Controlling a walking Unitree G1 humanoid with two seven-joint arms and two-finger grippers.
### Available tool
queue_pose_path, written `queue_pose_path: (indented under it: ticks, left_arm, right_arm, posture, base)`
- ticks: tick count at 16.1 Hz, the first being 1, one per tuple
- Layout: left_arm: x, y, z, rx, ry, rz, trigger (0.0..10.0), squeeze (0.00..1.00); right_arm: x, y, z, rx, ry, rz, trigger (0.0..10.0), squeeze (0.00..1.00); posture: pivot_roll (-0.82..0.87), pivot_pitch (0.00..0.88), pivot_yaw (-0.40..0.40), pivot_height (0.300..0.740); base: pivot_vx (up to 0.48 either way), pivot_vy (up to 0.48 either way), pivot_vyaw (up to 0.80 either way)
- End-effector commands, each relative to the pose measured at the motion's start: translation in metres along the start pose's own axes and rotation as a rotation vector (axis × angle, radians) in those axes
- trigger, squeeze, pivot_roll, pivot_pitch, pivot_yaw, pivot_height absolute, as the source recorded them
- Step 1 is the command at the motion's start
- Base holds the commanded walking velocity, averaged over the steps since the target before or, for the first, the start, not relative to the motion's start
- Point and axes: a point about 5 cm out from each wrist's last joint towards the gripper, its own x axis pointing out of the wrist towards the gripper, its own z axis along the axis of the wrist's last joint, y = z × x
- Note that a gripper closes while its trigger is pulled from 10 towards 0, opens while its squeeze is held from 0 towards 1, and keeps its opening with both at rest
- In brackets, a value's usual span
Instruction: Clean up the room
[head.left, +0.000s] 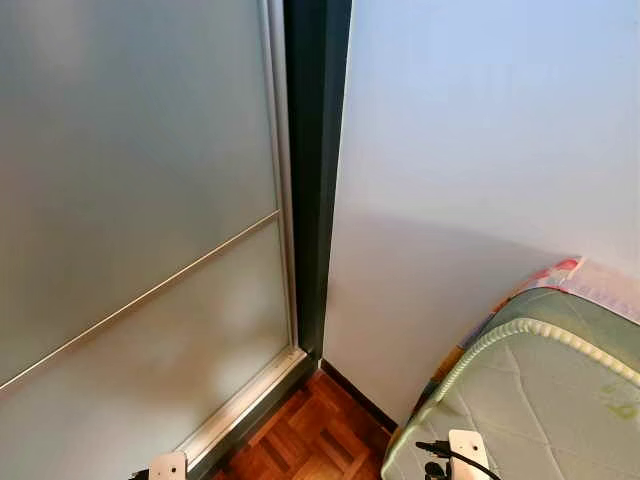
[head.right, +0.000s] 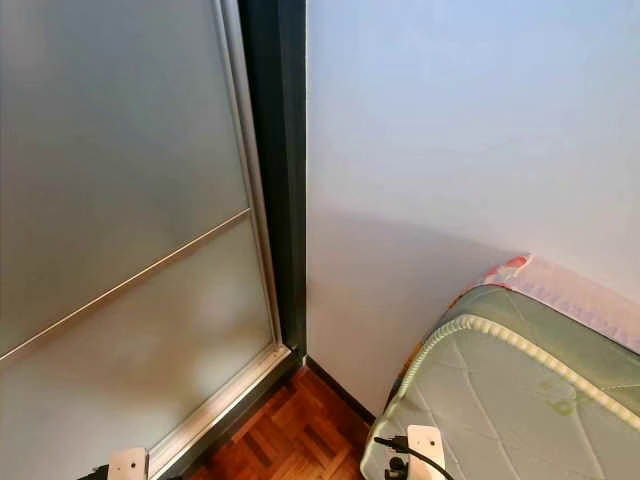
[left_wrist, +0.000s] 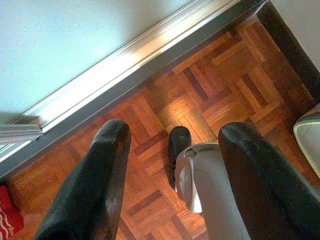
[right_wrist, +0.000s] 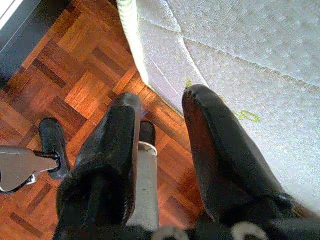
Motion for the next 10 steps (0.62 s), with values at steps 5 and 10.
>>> queue_pose_path:
  ticks: [5,10]
  left_arm:
    - [0.0231,-0.0610,0.0737,0.121,-0.070,-0.196,10.0,0.00]
    - [0.0234,-0.0605,0.0762,0.117,-0.079,-0.197,10.0,0.00]
  right_arm:
    - [0.0050,-0.0157,0.0316,0.079,-0.035,-0.009,10.0,0.00]
    - [0.0063,-0.0132,0.0360,0.089,-0.033,-0.003,10.0,0.00]
  posture:
    - [0.05,0.000,-0.056,0.740]
    - [0.06,0.000,-0.056,0.740]
  base:
    - [0.000,0.000,-0.80]
    - [0.000,0.000,-0.79]
